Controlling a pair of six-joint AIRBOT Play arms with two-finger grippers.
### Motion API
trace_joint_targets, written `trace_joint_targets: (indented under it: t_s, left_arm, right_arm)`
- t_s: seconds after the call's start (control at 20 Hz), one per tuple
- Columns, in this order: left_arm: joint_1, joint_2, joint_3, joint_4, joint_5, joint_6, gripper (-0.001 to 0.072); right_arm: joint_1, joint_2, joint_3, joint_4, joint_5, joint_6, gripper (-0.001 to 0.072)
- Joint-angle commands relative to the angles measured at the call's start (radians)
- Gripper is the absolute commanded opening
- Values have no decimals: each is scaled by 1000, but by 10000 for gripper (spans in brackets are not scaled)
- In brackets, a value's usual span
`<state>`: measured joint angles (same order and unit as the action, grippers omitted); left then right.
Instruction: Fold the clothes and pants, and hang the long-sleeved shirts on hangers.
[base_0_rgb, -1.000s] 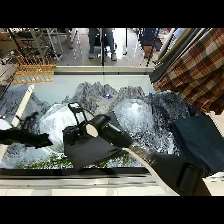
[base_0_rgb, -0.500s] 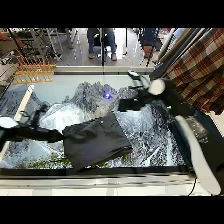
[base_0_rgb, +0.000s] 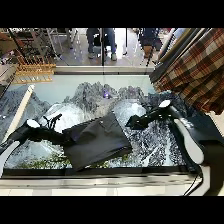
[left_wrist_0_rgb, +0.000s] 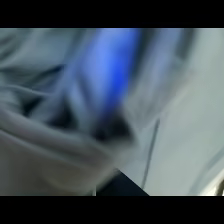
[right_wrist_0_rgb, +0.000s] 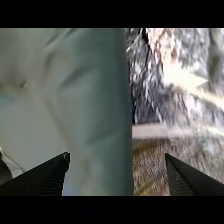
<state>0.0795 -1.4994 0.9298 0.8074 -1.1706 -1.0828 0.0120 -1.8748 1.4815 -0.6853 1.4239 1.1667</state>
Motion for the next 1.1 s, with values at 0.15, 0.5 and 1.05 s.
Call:
trace_joint_targets:
  t_s: [0.15,0.5,1.05]
  left_arm:
    - [3,-31,1,29,6,-21,13]
    - [5,26,27,30,-49,-16,13]
    - [10,485,139,7,-271,-21,14]
  right_arm:
    - [163,-271,282,68,205,11,704]
    - [295,-298,473,173,303,114,19]
    - [-484,291,541,-97,204,345,19]
